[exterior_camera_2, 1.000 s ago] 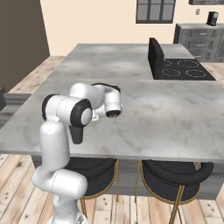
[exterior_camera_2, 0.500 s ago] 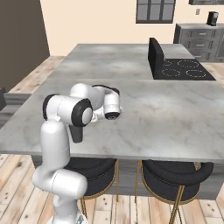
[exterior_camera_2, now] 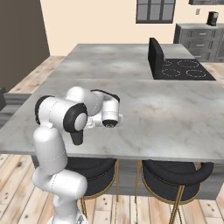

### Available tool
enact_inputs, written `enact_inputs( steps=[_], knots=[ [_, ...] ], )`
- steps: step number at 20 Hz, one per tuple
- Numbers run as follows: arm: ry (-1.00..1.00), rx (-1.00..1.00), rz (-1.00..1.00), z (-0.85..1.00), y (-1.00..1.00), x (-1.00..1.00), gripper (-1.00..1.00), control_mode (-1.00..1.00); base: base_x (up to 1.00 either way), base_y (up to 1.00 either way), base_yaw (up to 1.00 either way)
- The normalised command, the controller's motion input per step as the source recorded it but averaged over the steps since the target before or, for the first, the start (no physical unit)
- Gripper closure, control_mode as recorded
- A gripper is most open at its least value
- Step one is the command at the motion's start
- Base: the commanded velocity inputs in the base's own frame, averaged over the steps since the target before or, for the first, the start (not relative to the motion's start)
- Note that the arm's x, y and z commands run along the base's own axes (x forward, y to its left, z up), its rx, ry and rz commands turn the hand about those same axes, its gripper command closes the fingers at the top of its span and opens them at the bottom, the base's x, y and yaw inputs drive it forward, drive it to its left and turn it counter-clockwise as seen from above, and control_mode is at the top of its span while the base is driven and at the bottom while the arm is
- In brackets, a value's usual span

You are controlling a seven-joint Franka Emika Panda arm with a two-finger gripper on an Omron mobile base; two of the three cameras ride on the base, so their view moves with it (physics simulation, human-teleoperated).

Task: Take a straw from the drawer in front and place it inside the glass cup on the dining counter.

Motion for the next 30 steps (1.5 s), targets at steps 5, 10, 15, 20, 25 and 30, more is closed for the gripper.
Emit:
enact_inputs(
  steps=[5,10,15,20,25,30],
  knots=[
    [0.02,-0.08,-0.14,0.0,0.0,-0.01,-1.0,-1.0,0.0,0.0,0.0],
    [0.01,-0.14,-0.16,0.0,0.0,0.0,-1.0,-1.0,0.0,0.0,0.0],
    [0.01,-0.17,-0.16,0.0,0.0,0.0,-1.0,-1.0,0.0,0.0,0.0],
    [0.1,-0.19,-0.18,-0.05,0.0,0.0,-1.0,-1.0,0.0,0.0,0.0],
    [0.17,-0.2,-0.2,-0.05,0.0,0.0,-1.0,-1.0,0.0,0.0,0.0],
    [0.21,-0.23,-0.22,-0.01,0.0,0.1,-1.0,-1.0,0.0,0.0,0.0]
  ],
)
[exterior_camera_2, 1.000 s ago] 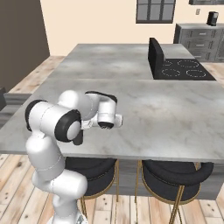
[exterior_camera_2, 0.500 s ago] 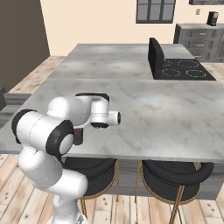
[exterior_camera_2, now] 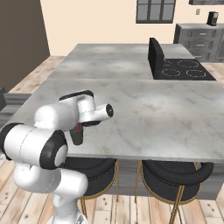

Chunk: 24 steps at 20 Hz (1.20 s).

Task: Take a straw from the drawer in front and place it inside the glass cup on the dining counter.

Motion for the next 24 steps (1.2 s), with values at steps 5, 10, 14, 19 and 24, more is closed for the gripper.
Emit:
enact_inputs(
  steps=[5,10,14,19,24],
  knots=[
    [0.21,-0.27,-0.24,0.0,0.0,0.25,-1.0,-1.0,0.0,0.0,0.0],
    [0.29,-0.24,-0.27,0.0,0.0,0.15,-1.0,-1.0,0.0,0.0,0.0],
    [0.27,-0.24,-0.3,0.04,-0.07,0.0,-1.0,-1.0,0.0,0.0,0.0],
    [0.22,-0.23,-0.31,0.27,-0.27,-0.09,-1.0,-1.0,0.0,0.0,0.0],
    [0.17,-0.22,-0.32,0.43,-0.34,-0.21,-1.0,-1.0,0.0,0.0,0.0]
  ],
)
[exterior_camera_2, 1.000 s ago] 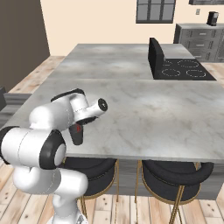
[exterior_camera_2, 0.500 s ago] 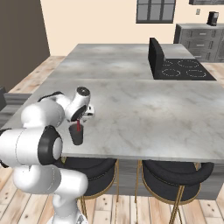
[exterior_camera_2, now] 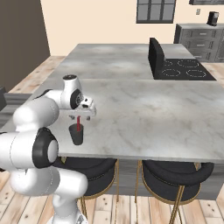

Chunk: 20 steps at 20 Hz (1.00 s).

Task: Take a straw from the drawer in front and place it inside the glass cup on the dining counter.

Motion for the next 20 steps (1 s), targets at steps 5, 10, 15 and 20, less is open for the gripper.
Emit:
enact_inputs(
  steps=[5,10,15,20],
  knots=[
    [0.17,-0.08,-0.27,0.31,-0.12,-0.83,-1.0,-1.0,0.0,0.0,0.0],
    [0.18,0.0,-0.19,0.18,0.0,-1.0,-1.0,-1.0,0.0,0.0,0.0],
    [0.18,0.0,-0.18,0.03,0.0,-0.98,-1.0,-1.0,0.0,0.0,0.0],
    [0.05,0.0,-0.12,0.0,0.0,-0.82,-1.0,-1.0,0.0,0.0,0.0]
  ],
)
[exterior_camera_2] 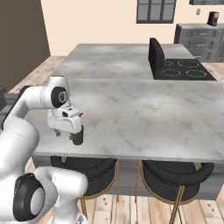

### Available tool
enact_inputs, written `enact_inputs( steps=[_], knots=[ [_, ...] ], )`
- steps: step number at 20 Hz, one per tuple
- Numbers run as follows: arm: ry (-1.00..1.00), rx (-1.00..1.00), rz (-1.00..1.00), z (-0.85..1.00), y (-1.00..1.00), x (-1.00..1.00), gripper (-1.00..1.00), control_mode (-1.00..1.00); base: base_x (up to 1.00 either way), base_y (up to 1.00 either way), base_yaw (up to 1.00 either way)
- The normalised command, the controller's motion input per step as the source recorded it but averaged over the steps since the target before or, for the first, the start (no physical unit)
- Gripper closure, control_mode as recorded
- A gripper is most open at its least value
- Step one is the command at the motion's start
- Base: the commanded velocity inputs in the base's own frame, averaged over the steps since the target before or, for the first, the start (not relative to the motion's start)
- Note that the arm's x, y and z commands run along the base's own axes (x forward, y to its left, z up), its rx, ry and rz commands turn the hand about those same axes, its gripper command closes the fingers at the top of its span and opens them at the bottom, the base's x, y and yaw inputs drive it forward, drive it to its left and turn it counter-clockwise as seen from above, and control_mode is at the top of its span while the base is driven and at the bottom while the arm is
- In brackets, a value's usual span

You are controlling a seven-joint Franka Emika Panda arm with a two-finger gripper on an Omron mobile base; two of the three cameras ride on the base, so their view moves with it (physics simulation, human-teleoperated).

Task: Take a straw from the drawer in front and place it inside the glass cup on the dining counter.

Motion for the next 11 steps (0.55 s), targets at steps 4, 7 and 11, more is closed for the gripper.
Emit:
enact_inputs(
  steps=[4,7,11],
  knots=[
    [0.0,0.0,-0.09,0.0,0.0,-0.9,-1.0,-1.0,0.0,0.0,0.0],
    [-0.06,0.0,-0.03,0.08,0.0,-0.68,-1.0,-1.0,0.0,0.0,0.0],
    [-0.22,-0.02,0.0,0.17,0.0,-0.64,-1.0,-1.0,0.0,0.0,0.0]
  ],
)
